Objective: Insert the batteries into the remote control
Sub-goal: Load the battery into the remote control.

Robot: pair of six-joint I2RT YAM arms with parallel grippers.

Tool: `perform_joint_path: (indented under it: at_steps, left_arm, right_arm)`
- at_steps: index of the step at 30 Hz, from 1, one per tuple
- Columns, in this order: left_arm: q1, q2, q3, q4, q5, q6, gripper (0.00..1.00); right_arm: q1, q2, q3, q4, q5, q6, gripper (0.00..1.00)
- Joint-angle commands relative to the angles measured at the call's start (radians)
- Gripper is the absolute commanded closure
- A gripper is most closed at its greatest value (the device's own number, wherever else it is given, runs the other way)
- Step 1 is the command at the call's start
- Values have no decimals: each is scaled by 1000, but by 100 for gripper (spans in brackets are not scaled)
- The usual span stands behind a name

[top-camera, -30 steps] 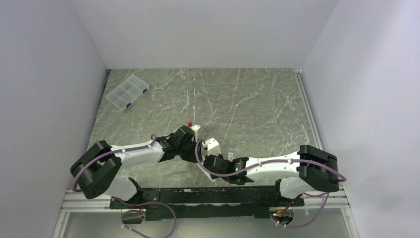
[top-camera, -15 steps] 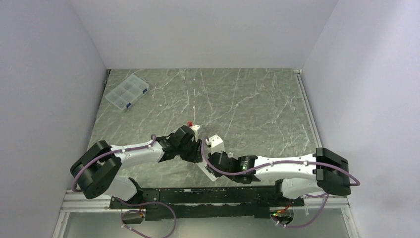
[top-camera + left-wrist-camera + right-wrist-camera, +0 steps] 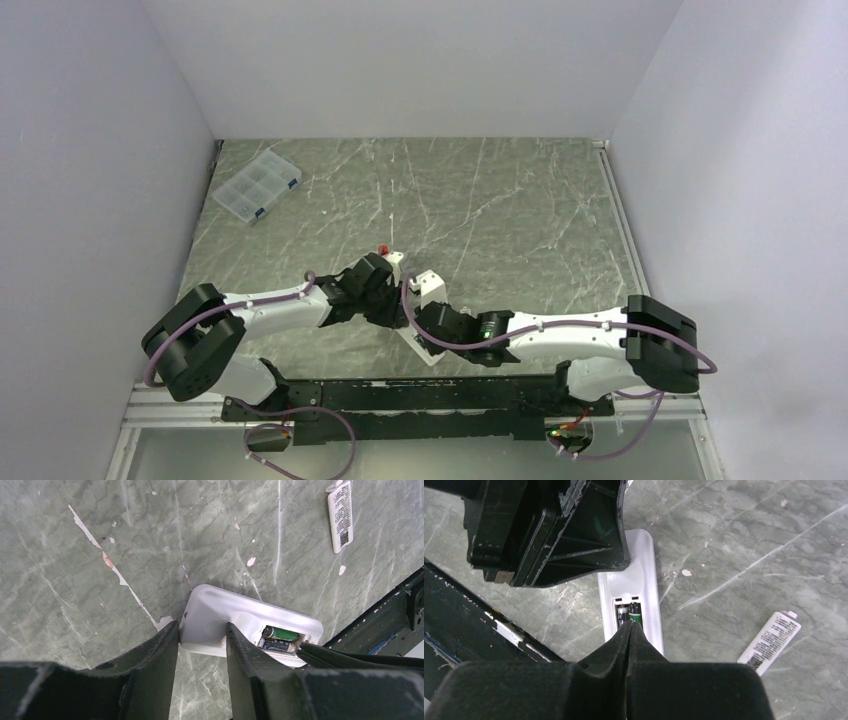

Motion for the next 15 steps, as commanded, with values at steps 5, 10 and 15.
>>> perform_joint_path:
  at_steps: [5, 10, 15]
  left_arm:
    - [0, 5, -34, -90, -73, 30, 58]
    - [0, 7, -34, -91, -73, 30, 58]
    - [1, 8, -34, -92, -75, 31, 58]
  right_arm:
    - [-28, 61, 10, 114, -71, -20, 100]
    - [-40, 88, -4, 136, -91, -18, 100]
    - [-40, 124, -35, 128, -100, 6, 100]
